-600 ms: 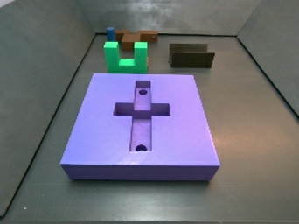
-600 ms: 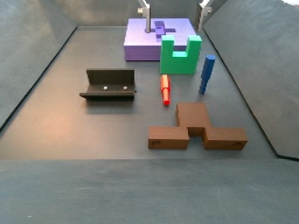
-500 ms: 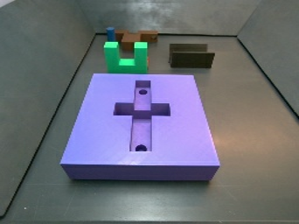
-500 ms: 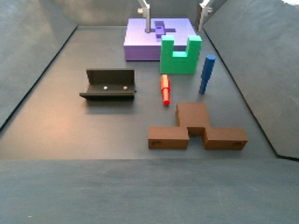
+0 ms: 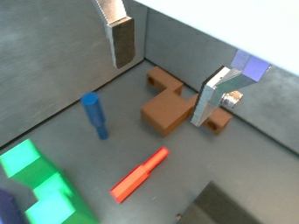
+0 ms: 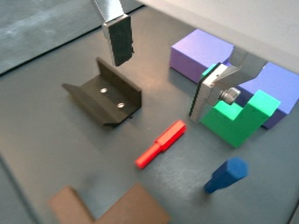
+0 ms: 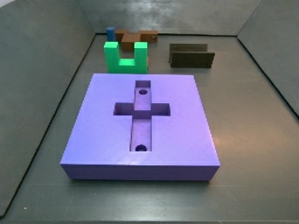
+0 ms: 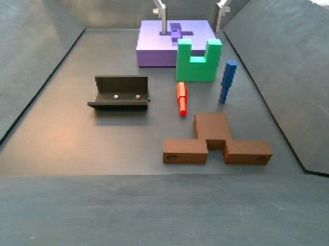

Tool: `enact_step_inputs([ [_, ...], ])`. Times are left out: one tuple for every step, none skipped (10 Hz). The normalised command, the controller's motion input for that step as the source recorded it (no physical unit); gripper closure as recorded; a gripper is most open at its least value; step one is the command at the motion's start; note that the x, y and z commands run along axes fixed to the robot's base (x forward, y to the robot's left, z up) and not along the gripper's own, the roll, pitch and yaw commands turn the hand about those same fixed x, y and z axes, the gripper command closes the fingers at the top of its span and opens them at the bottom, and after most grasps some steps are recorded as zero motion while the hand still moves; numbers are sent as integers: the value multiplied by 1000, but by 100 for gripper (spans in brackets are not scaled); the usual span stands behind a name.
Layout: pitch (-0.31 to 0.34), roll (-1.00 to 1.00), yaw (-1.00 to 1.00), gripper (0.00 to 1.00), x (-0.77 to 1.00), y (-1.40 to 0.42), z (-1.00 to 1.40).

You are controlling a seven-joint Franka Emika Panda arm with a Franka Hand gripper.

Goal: Pick up the green object. Move up. Move to above the board. Insert the green object.
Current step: Pick up the green object.

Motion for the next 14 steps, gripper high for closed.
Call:
enact_step_inputs([
  [0,149,0,0,-40,-837,-23],
  [0,147,0,0,-17,-886,-77],
  [0,134,0,0,0,-831,-77],
  [-11,47,0,0,-17,-660,-120],
  [-4,19,0,0,-14,-566,-137],
  [0,0,11,0,-57,-451,-163],
  [0,-57,0,0,-34,-257,-217],
  [0,-67,0,0,0,-189,-231],
  [0,-51,0,0,0,-223,-246],
  [0,-149,0,0,0,-6,-337],
  [0,-111,0,0,0,-240,-354],
  [0,-140,0,0,3,-200,-417],
  [0,-166,0,0,0,-137,-409],
  [0,-169,-6,0,0,-146,-357],
])
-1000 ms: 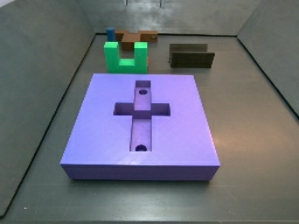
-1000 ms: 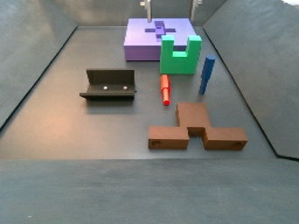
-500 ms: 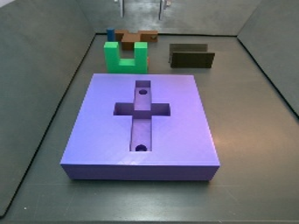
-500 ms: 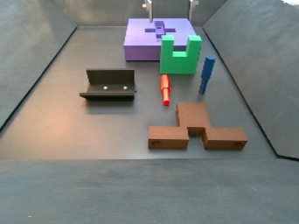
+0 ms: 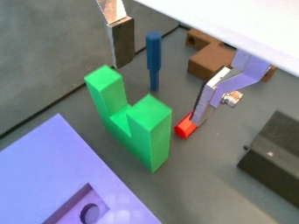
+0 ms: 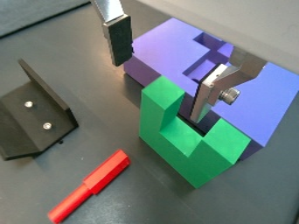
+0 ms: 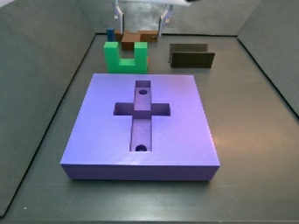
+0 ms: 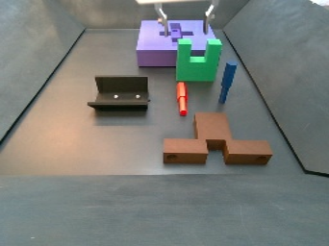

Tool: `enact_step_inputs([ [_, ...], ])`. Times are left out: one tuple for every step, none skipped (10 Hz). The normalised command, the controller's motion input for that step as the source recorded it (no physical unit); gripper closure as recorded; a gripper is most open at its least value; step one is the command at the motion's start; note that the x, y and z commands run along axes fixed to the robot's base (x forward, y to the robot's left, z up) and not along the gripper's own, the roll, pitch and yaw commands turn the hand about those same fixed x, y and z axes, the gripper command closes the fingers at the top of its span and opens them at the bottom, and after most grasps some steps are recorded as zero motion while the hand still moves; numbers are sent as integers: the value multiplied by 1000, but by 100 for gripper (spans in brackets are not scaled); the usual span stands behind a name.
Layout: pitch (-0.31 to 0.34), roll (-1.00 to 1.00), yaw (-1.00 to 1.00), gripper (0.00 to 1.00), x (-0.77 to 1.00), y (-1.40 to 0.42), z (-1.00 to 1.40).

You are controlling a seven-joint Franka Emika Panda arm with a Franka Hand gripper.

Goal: Pick up the green object. Move up. Move to above the board. Insert the green object.
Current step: Pick up the green object.

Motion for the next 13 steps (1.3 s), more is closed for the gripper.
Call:
enact_step_inputs([
  [0,-144,-11,0,0,-123,-314],
  [0,-159,0,0,0,-60,-263],
  [0,-143,-3,0,0,-49,-260],
  [0,-107,0,0,0,-37,-249],
  [0,-104,0,0,0,-77,-231],
  [0,-84,-26,0,0,-137,-203],
  [0,-61,-34,0,9,-163,-183],
  [0,-36,-6,0,94,-129,-171],
  [0,0,-11,0,0,0,-234],
  [0,0,0,0,0,57,-260],
  [0,0,0,0,0,49,-234],
  [0,33,60,0,0,0,-134],
  [-4,157,114,0,0,0,-26],
])
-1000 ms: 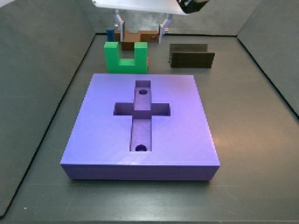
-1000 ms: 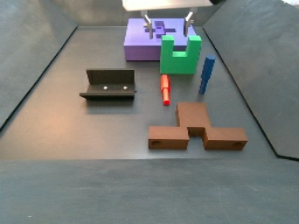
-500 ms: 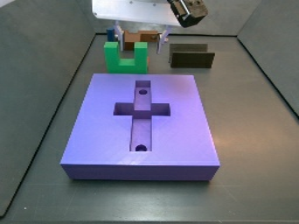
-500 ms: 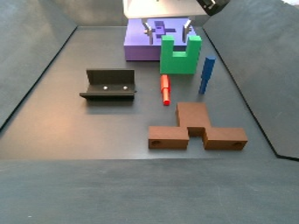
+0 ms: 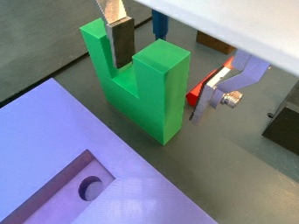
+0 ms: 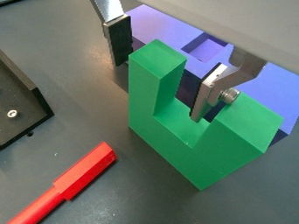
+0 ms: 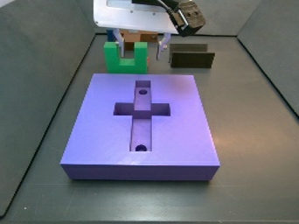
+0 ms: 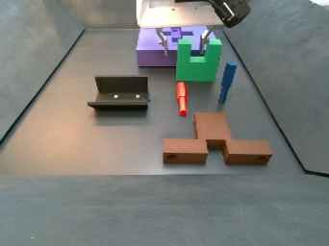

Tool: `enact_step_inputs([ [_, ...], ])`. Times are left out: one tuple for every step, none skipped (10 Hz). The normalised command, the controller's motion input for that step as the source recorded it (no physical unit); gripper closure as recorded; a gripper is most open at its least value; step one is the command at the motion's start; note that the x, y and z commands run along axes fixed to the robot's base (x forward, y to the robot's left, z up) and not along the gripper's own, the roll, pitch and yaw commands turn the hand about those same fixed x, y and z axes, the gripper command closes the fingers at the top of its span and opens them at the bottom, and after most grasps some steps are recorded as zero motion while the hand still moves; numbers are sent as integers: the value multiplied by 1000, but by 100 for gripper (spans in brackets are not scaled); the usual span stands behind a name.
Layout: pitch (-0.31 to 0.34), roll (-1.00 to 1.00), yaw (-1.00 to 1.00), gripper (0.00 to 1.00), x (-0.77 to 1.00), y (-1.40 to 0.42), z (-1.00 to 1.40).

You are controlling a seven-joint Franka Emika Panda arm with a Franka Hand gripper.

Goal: Pick up the green object. Move up. Move to above the board. Insert the green object.
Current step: Pick up the green object.

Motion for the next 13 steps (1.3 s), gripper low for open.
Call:
enact_step_inputs([
  [0,313,126,0,0,0,-66],
  [0,413,157,0,0,-37,0],
  [0,450,154,0,0,-63,40],
  [0,391,23,0,80,-91,0],
  [0,216,0,0,0,-34,-77],
  [0,147,0,0,0,0,-54],
  [0,67,69,0,0,0,0],
  [0,76,134,0,0,0,0],
  [0,110,311,0,0,26,0],
  [-7,187,480,0,0,0,20],
  [0,221,480,0,0,0,31],
  [0,207,349,0,17,0,86],
  [0,204,234,0,51,0,140],
])
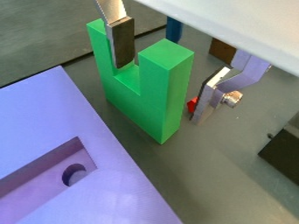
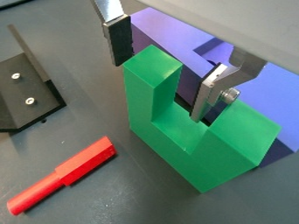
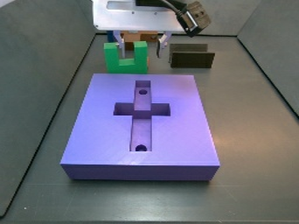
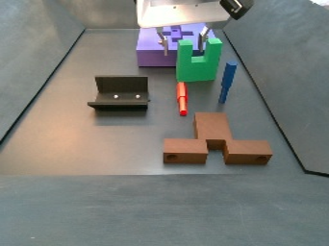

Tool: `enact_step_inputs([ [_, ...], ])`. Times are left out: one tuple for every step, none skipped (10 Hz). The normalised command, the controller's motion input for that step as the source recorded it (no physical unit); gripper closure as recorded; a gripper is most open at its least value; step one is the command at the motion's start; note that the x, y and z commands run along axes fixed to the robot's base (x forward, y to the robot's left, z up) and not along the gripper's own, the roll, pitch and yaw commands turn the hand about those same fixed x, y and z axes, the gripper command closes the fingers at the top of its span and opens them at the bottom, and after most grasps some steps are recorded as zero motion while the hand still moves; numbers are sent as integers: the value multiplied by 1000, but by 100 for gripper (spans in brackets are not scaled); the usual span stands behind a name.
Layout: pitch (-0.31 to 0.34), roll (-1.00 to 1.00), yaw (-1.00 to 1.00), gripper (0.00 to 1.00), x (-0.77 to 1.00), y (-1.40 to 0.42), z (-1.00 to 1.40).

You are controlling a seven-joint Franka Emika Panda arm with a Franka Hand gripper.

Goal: Pick up the green object. Move up. Move to above the board. Insert the green object.
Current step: Pick up the green object.

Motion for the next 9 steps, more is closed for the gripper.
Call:
enact_step_inputs([
  [0,159,111,0,0,117,0],
  [0,137,74,0,0,189,0],
  [0,161,0,0,-89,203,-11],
  [0,113,0,0,-29,83,0],
  [0,67,0,0,6,-134,0],
  [0,106,0,0,0,-14,-43],
  [0,139,0,0,0,0,-114],
  [0,124,0,0,0,0,-131],
  [0,101,-6,0,-9,0,-166],
])
